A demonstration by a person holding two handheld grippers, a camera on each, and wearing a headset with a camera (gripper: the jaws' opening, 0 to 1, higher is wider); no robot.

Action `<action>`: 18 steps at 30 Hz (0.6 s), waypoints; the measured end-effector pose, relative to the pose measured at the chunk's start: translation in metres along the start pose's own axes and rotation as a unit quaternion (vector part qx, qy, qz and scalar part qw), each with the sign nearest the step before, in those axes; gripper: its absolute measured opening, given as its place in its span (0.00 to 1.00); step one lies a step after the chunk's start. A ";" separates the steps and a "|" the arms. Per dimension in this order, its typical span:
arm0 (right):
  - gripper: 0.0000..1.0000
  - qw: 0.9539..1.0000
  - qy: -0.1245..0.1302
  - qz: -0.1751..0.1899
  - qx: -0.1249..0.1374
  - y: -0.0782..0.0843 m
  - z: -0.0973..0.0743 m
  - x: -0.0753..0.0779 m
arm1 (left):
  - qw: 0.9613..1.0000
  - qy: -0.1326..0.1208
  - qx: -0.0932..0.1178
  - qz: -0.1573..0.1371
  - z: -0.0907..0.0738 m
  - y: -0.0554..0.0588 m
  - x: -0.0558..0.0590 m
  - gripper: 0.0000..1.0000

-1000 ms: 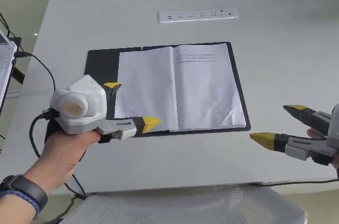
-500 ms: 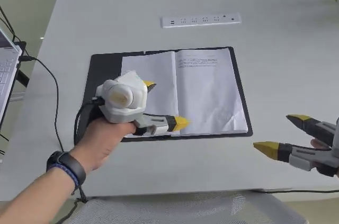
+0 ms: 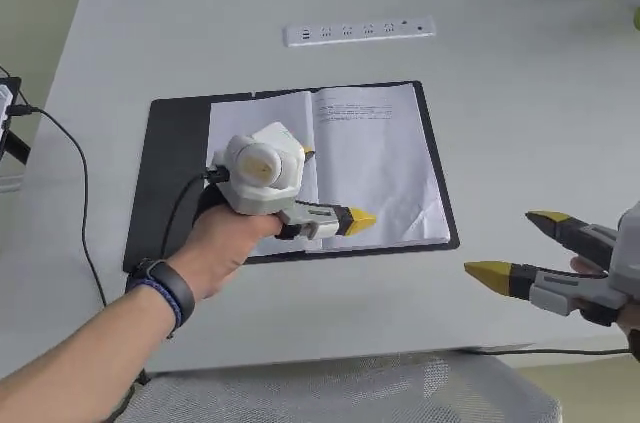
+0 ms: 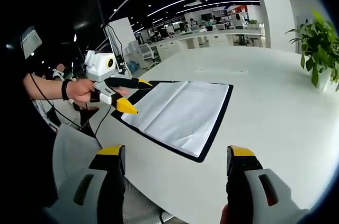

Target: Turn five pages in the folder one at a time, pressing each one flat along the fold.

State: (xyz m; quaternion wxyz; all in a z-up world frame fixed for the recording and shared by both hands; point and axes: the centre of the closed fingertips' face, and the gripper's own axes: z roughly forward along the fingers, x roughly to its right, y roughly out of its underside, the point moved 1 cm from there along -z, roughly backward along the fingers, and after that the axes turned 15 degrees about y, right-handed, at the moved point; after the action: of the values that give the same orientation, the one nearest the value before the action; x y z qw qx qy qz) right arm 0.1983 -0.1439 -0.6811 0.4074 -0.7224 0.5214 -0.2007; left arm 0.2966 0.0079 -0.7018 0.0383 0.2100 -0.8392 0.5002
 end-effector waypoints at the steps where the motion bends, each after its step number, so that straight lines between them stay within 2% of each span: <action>1: 0.78 1.000 0.001 0.002 0.000 0.001 0.000 0.001 | 1.000 0.001 -0.001 0.000 0.003 0.001 0.000 0.80; 7: 0.78 1.000 0.004 0.008 -0.002 0.004 -0.002 0.004 | 1.000 0.005 -0.005 -0.005 0.024 0.002 -0.003 0.79; 15: 0.78 1.000 0.006 0.004 -0.013 0.010 -0.001 0.007 | 1.000 0.015 -0.018 -0.001 0.062 0.005 0.001 0.78; 18: 0.78 1.000 0.005 0.004 -0.013 0.009 -0.001 0.007 | 1.000 0.014 -0.016 -0.006 0.072 0.007 0.001 0.78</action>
State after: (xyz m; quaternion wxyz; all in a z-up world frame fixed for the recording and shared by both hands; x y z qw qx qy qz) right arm 0.1955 -0.1517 -0.6886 0.3960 -0.7248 0.5287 -0.1958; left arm 0.3037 -0.0517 -0.7429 0.0569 0.2074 -0.8451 0.4895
